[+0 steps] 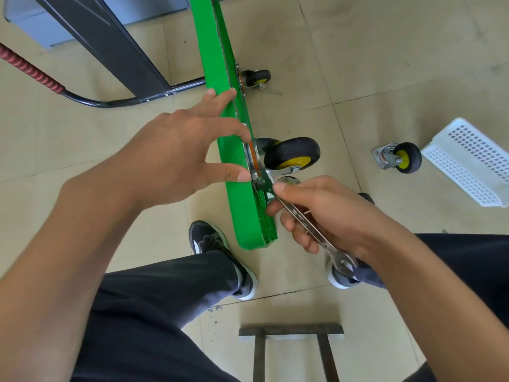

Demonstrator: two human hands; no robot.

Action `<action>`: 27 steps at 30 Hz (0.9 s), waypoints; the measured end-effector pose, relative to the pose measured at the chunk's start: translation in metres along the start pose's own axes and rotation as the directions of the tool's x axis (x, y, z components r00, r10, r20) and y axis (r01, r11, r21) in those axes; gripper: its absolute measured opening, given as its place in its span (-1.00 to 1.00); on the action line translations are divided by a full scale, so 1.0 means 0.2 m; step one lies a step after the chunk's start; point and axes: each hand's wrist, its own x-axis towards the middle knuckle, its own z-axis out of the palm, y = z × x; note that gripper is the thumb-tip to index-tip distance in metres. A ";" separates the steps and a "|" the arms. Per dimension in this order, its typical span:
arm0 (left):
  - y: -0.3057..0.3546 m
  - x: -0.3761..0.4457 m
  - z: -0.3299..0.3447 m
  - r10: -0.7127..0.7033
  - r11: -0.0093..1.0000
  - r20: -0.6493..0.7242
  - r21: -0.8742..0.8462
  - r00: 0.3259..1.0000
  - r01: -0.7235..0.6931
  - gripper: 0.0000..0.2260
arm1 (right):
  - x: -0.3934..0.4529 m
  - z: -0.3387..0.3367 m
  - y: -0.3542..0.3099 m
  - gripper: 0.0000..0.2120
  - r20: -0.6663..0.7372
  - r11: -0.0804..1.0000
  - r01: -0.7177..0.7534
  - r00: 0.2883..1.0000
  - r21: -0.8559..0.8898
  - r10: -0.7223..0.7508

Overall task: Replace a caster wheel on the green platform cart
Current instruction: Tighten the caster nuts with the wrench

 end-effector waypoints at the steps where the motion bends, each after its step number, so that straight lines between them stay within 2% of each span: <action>1: 0.00 0.00 0.00 -0.003 1.000 0.006 0.003 1.000 0.003 -0.37 | 0.00 -0.01 0.03 -0.64 -0.034 0.999 0.046 0.998 -0.018 -0.047; 4: 0.01 0.00 0.00 -0.013 1.000 0.012 0.006 1.000 0.013 -0.37 | 0.02 -0.01 0.15 -0.69 -0.152 0.966 0.224 0.958 -0.126 -0.242; 7: 0.01 0.00 -0.01 -0.013 1.000 0.009 -0.001 1.000 0.013 -0.37 | 0.07 0.00 0.23 -0.73 -0.180 0.913 0.309 0.915 -0.268 -0.362; 16: 0.01 0.00 -0.01 -0.011 1.000 0.012 0.022 1.000 0.011 -0.38 | 0.18 0.04 0.32 -0.79 -0.155 0.874 0.375 0.887 -0.310 -0.435; 20: 0.01 0.00 -0.01 -0.019 0.999 0.020 0.029 1.000 0.018 -0.39 | 0.19 0.05 0.34 -0.74 -0.128 0.861 0.406 0.879 -0.308 -0.460; 27: 0.01 0.00 -0.01 -0.016 1.000 0.009 0.025 1.000 0.015 -0.39 | 0.21 0.08 0.32 -0.67 -0.128 0.792 0.431 0.840 -0.432 -0.527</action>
